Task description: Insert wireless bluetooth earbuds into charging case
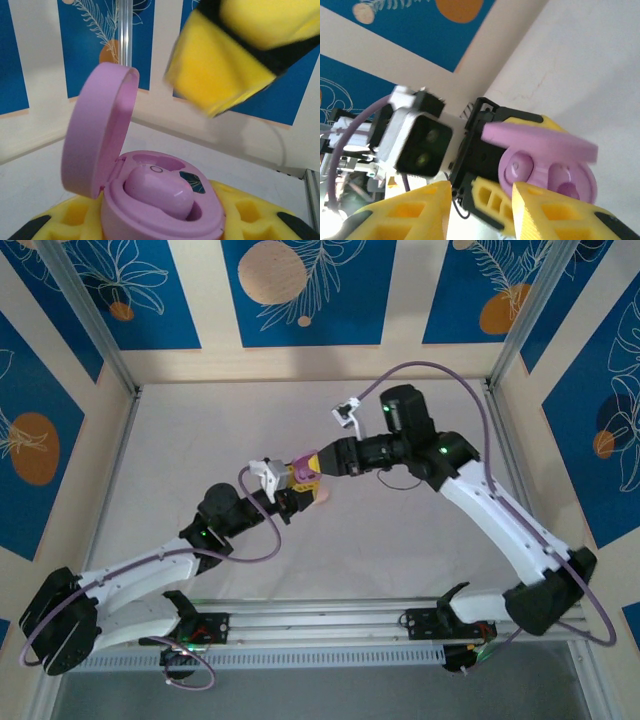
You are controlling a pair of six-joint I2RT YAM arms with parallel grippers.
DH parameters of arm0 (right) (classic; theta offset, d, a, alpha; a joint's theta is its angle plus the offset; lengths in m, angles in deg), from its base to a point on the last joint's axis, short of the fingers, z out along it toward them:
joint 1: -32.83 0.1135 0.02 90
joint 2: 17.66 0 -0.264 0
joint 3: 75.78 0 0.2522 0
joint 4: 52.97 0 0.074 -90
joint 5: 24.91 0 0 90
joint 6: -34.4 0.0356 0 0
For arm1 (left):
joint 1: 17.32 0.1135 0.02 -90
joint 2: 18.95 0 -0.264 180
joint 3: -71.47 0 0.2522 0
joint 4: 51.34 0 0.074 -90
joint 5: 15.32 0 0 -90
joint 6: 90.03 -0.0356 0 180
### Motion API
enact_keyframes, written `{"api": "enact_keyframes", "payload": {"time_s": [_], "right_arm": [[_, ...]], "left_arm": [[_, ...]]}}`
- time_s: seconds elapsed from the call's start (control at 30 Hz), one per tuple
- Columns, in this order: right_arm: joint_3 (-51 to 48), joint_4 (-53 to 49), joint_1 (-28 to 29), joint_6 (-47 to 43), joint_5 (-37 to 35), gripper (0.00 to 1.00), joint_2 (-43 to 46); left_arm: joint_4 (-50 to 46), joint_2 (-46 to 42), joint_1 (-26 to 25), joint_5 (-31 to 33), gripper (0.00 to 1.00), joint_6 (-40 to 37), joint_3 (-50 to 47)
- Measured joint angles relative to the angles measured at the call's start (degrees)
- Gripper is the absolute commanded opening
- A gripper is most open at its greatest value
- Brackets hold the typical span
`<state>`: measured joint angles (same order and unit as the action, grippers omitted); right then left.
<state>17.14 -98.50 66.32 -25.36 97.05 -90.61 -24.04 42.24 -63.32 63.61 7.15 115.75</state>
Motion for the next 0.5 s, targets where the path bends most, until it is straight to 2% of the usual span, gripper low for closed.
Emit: {"api": "enact_keyframes", "payload": {"time_s": [0.17,0.3,0.4,0.5], "right_arm": [[-7.13,5.27,-6.73,-1.90,-3.93,0.36,12.48],[-11.61,6.69,-15.58,-1.73,-10.23,0.36,16.65],[-14.16,4.83,-24.85,-0.13,-15.61,0.35,13.84],[-15.08,1.05,-34.56,0.48,-19.37,0.32,4.63]], "left_arm": [[-0.11,-2.32,0.00,1.22,0.25,0.00,-0.92],[-0.39,-3.39,0.00,1.75,0.25,0.00,-1.66],[-0.83,-4.00,0.00,1.77,0.25,0.02,-2.01],[-1.75,-4.92,0.00,1.79,0.25,0.02,-2.19]]}}
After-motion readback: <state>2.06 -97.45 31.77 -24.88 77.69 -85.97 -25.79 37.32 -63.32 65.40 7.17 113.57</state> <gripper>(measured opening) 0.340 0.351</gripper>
